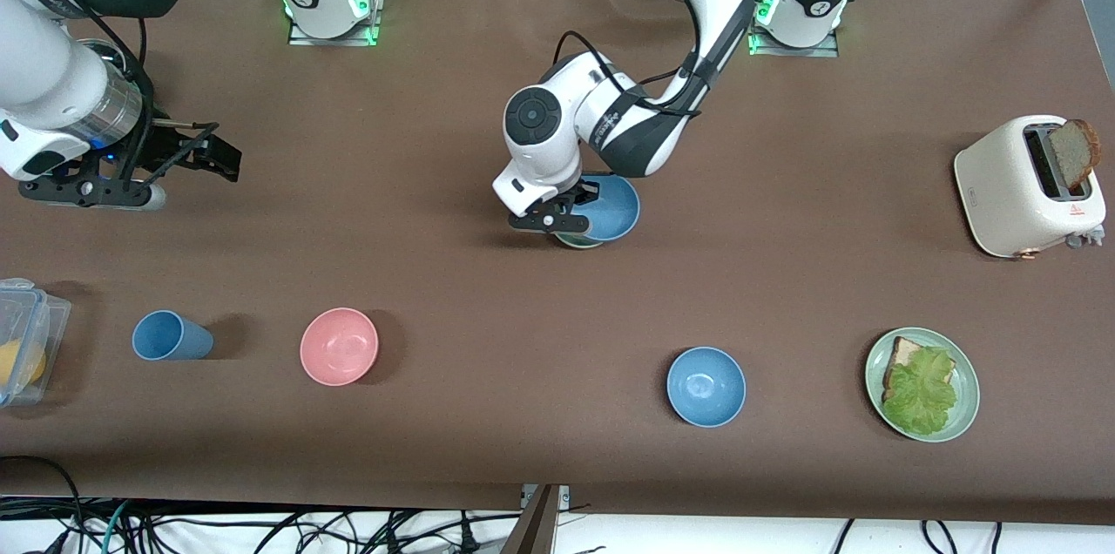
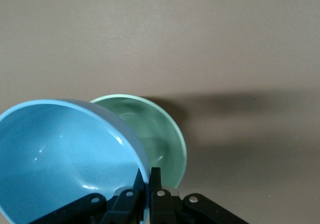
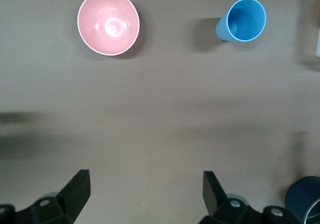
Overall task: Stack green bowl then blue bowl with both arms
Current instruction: 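Lower the blue bowl into the green bowl and open the left gripper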
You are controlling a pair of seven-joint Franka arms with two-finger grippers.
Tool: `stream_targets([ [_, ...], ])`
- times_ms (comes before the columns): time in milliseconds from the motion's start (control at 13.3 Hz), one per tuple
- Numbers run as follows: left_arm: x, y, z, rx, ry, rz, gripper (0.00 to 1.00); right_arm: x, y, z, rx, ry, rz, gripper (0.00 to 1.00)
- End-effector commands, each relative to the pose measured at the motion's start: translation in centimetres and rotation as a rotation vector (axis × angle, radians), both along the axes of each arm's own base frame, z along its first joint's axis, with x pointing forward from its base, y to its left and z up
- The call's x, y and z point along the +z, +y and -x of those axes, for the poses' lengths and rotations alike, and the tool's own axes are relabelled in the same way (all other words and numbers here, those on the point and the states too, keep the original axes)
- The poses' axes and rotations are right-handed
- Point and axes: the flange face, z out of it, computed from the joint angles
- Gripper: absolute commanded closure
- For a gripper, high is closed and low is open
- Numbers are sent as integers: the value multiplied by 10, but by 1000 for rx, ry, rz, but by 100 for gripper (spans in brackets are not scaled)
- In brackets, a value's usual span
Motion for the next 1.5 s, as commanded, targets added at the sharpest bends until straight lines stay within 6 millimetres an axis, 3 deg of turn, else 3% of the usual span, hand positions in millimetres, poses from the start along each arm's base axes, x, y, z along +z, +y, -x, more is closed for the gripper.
stream_targets([
  [0,-8,-14,1,6,-13,-17,100,0,-5,0,6,-10,10,1],
  [375,-12,-19,5,24,-15,-19,100,0,-5,0,8,-9,10,1],
  [525,-12,-19,5,30,-16,-18,90,0,-5,0,6,-8,10,1],
  [600,-12,-19,5,30,-16,-18,78,0,-3,0,9,-10,10,1],
  [750,-12,-19,5,30,-17,-17,64,-2,-3,-1,8,-16,9,1],
  [825,-12,-19,5,30,-17,-17,38,-5,-3,-1,9,-16,9,1],
  [900,-11,-18,4,34,-18,-16,1,-5,-2,-1,11,-16,9,1],
  [1125,8,-14,-2,73,-5,18,0,-3,-2,-1,8,-22,8,1],
  [1350,62,13,-31,126,-36,76,0,6,-2,1,12,-36,3,1],
  [1425,84,31,-45,140,-49,91,0,8,-2,2,10,-41,1,1],
])
